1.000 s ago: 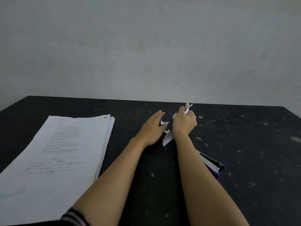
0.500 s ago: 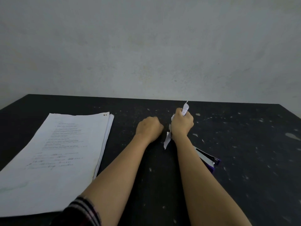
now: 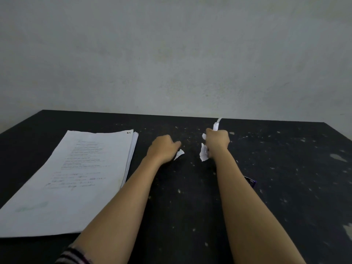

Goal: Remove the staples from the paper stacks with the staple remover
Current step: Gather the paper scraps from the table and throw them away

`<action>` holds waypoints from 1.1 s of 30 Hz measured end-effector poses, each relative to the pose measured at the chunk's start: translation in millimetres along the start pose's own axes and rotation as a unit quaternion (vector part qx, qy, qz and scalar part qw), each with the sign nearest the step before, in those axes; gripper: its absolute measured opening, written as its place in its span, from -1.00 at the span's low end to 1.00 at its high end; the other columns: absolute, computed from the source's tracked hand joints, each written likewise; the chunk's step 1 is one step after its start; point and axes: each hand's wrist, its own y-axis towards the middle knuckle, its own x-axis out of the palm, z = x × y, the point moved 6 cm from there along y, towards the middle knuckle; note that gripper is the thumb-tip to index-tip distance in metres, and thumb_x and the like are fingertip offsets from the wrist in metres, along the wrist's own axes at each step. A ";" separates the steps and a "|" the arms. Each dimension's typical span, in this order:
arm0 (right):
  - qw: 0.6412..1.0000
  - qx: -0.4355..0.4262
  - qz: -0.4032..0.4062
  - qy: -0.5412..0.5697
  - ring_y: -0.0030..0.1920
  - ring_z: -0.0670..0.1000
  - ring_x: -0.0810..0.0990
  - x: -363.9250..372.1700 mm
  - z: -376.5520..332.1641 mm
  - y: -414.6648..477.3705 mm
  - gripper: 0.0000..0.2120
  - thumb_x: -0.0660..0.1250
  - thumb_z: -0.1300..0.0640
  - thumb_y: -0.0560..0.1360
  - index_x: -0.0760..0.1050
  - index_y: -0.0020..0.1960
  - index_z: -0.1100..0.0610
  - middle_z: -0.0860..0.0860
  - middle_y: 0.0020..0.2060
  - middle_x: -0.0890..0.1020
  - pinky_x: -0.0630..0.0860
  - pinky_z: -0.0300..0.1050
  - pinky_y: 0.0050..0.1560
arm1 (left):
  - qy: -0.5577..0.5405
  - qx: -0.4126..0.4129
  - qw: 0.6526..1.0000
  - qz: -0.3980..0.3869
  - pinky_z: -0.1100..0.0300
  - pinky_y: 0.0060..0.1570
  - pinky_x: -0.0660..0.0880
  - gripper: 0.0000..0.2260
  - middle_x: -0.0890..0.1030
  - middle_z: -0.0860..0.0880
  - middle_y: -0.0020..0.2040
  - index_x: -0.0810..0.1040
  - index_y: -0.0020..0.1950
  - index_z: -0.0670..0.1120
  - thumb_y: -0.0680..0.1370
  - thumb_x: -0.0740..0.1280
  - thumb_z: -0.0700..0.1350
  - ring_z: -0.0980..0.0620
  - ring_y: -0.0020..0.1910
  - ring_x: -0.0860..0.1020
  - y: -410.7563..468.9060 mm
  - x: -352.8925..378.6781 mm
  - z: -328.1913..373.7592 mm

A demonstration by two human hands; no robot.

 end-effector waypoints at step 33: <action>0.952 -0.001 -0.122 0.279 -0.54 -0.05 0.30 55.9 -6.6 -181.5 -0.67 0.22 0.15 0.47 0.29 -0.46 0.13 -0.03 -0.58 0.38 0.29 -0.16 -0.47 | -0.676 -0.122 0.695 0.212 0.28 -0.56 0.11 -0.65 0.22 0.04 -0.59 0.22 -0.58 -0.07 0.34 0.10 -0.41 0.08 -0.59 0.14 -145.1 -58.0 -26.0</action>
